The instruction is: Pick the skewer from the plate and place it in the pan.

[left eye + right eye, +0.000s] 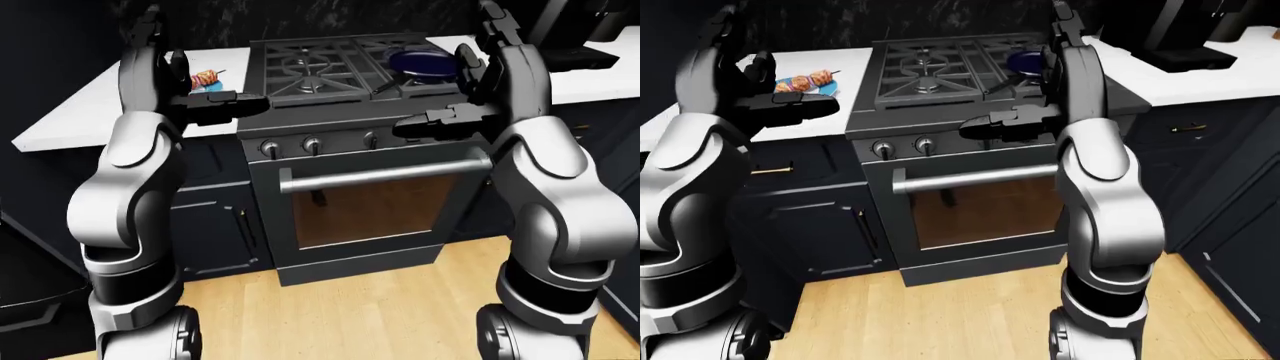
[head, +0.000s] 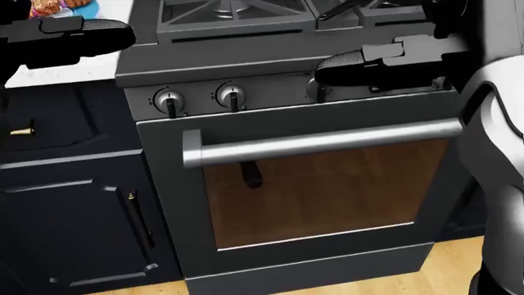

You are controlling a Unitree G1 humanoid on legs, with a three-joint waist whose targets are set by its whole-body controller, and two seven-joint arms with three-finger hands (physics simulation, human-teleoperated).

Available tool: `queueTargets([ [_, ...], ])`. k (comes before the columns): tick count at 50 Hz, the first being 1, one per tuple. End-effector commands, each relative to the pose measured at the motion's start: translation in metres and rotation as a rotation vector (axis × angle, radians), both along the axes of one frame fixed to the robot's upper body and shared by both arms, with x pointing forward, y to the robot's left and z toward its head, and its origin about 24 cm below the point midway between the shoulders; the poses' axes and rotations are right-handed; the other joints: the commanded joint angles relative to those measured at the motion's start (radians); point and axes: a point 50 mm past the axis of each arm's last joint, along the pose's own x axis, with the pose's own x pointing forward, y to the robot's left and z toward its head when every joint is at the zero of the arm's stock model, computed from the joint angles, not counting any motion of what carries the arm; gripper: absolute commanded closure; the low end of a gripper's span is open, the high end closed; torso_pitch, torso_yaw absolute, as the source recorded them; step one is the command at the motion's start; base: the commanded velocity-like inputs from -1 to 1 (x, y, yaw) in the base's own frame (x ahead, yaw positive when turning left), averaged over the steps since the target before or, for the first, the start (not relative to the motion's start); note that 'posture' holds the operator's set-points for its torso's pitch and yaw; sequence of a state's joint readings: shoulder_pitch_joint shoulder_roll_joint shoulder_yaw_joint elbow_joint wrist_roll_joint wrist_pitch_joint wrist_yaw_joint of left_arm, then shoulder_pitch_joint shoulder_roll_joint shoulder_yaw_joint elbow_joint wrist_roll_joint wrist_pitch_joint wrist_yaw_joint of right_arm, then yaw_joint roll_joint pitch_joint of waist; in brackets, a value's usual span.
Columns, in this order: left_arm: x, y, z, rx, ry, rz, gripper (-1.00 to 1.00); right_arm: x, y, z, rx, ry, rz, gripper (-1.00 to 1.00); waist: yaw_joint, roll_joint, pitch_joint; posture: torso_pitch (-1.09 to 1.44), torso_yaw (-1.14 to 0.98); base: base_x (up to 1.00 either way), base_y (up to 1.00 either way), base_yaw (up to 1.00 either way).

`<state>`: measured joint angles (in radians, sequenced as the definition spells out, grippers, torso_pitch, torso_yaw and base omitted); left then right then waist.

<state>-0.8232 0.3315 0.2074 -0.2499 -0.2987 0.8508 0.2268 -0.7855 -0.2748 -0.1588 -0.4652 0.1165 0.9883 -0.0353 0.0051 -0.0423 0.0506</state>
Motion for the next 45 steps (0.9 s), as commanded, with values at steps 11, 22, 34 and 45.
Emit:
queueTargets([
  [11, -0.0041, 0.0018, 0.0129, 0.006, -0.060, 0.005, -1.00, -0.0037, 0.0026, 0.0102, -0.005, -0.061, 0.008, -1.00, -0.020, 0.093, -0.030, 0.00, 0.00, 0.26, 0.09, 0.21],
  [22, -0.0053, 0.0015, 0.0148, 0.006, -0.062, 0.006, -1.00, -0.0045, 0.0027, 0.0108, -0.003, -0.065, 0.008, -1.00, 0.027, 0.009, -0.016, 0.00, 0.00, 0.22, 0.00, 0.76],
  [34, -0.0053, 0.0013, 0.0138, 0.008, -0.061, 0.003, -1.00, -0.0050, 0.0021, 0.0117, -0.003, -0.067, -0.001, -1.00, -0.009, 0.011, -0.027, 0.00, 0.00, 0.19, 0.34, 0.07],
  [45, -0.0049, 0.0013, 0.0136, 0.008, -0.058, 0.003, -1.00, -0.0034, 0.0018, 0.0098, -0.005, -0.061, -0.004, -1.00, -0.007, 0.092, -0.032, 0.00, 0.00, 0.19, 0.32, 0.00],
])
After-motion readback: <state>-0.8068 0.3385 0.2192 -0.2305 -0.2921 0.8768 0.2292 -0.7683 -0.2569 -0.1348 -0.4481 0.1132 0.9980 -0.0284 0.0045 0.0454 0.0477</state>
